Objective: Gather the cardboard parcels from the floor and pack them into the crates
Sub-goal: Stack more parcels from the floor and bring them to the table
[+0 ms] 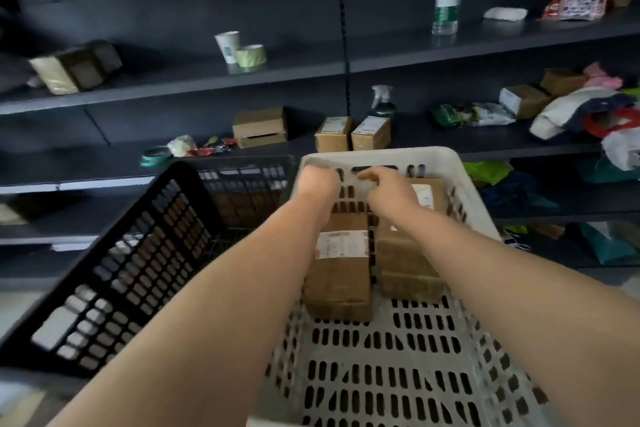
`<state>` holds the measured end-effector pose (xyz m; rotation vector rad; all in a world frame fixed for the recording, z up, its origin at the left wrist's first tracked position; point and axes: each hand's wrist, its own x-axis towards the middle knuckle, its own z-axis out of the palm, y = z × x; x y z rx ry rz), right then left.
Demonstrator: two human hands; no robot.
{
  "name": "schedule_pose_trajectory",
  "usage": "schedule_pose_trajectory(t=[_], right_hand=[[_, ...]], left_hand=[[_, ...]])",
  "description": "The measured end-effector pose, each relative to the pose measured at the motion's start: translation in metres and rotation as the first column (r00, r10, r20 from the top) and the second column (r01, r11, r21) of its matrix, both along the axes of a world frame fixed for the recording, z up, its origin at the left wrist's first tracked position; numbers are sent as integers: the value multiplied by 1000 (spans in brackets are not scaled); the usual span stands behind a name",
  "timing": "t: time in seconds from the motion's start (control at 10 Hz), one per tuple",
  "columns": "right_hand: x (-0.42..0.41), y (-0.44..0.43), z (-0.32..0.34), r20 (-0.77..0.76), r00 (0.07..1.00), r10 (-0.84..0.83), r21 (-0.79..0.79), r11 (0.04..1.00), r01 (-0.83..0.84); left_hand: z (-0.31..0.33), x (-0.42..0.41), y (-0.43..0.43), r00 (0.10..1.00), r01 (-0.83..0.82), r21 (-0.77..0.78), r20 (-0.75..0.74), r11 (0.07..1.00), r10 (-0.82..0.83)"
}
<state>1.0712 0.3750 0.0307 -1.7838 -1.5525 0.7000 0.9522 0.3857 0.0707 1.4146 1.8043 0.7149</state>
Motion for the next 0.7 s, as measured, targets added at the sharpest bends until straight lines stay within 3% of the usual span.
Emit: schedule_pose_trajectory(t=[0.1, 0.2, 0.3, 0.5, 0.7], right_hand=[[-57, -4, 14, 12, 996, 94, 33, 995, -94], [-127, -15, 27, 10, 970, 243, 70, 967, -243], [-205, -39, 39, 32, 939, 343, 94, 934, -345], [-369, -118, 40, 58, 849, 525, 76, 846, -528], [-511, -197, 16, 79, 738, 670, -9, 741, -671]], left_hand=[[20, -55, -18, 997, -67, 66, -34, 996, 69], [20, -128, -33, 969, -112, 107, -209, 988, 132], [26, -212, -79, 824, -468, 90, 404, 879, 397], [16, -381, -176, 714, -657, 154, 443, 738, 543], [-7, -522, -294, 680, -680, 26, 397, 733, 616]])
